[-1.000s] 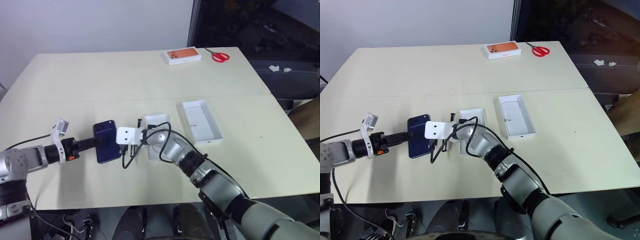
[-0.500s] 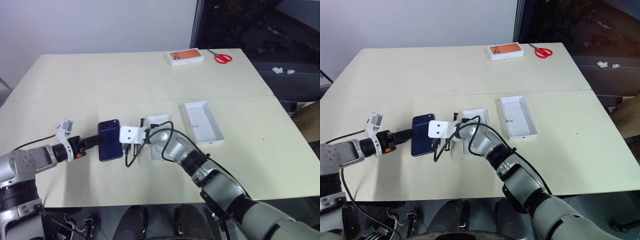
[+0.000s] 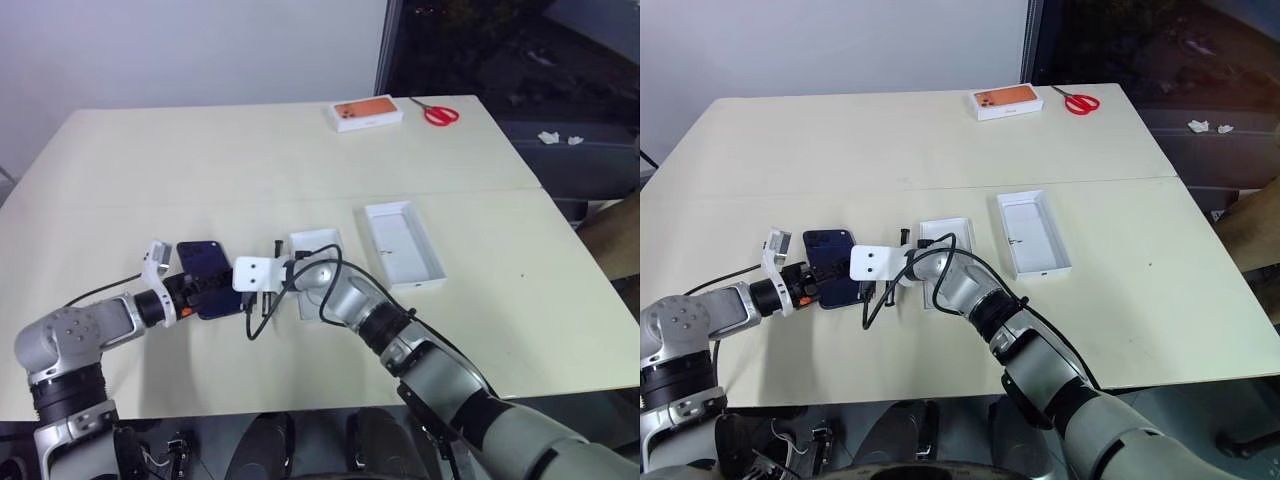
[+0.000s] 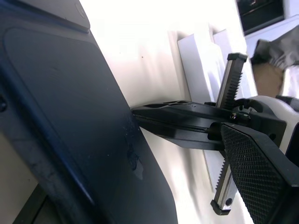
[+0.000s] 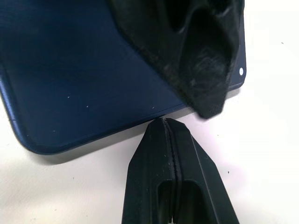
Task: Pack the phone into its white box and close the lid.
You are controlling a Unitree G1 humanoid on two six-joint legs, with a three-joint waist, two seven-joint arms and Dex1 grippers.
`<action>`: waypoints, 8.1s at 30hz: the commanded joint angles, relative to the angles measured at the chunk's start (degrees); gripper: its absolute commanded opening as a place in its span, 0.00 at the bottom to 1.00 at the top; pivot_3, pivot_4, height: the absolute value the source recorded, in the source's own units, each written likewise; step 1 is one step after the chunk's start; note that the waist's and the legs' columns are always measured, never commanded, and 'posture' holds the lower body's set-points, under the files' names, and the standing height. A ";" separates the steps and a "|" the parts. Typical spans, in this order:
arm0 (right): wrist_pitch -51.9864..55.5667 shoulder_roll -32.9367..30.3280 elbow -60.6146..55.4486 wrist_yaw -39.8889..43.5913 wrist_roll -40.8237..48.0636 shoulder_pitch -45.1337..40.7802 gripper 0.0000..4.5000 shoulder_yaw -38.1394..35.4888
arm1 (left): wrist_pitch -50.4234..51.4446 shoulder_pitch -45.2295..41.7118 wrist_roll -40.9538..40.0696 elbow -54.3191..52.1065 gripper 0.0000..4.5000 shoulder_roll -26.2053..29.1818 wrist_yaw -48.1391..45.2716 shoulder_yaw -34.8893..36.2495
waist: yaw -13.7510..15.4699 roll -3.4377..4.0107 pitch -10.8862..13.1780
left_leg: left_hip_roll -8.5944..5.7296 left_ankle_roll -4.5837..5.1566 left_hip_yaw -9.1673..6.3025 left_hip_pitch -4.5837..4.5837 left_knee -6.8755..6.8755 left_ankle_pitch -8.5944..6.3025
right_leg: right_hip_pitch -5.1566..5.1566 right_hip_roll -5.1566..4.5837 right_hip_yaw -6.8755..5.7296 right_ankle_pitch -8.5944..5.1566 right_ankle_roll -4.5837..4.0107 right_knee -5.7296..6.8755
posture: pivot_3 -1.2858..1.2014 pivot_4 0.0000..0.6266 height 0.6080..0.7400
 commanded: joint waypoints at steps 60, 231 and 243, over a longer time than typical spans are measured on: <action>7.49 -2.42 -14.14 6.22 9.44 1.72 0.00 -6.23 | -3.76 11.48 -22.46 2.42 0.02 0.47 6.45 6.50 | -0.09 -0.03 0.05 | 0.06 0.00 -0.02 -0.38 -0.23 0.00 | -0.29 0.01 -0.01 0.00 -0.01 -0.30 | 0.52 0.24 1.00; 18.70 -32.78 -37.03 28.00 42.62 17.49 0.97 -23.16 | 3.19 -15.39 -6.63 9.72 0.93 4.42 -6.60 -14.78 | 1.59 -0.36 0.21 | 0.18 -0.07 -0.05 -0.65 0.02 0.11 | -0.20 0.13 -0.08 0.07 0.09 -0.26 | 0.52 0.24 1.00; 18.27 -31.14 -36.06 27.32 41.92 16.60 0.97 -22.67 | -1.75 -14.53 -3.72 6.14 0.93 6.89 -2.98 -13.94 | 1.69 -0.35 0.22 | 0.18 -0.08 -0.06 -0.71 0.03 0.11 | -0.26 0.12 -0.08 0.07 0.09 -0.26 | 0.52 0.24 1.00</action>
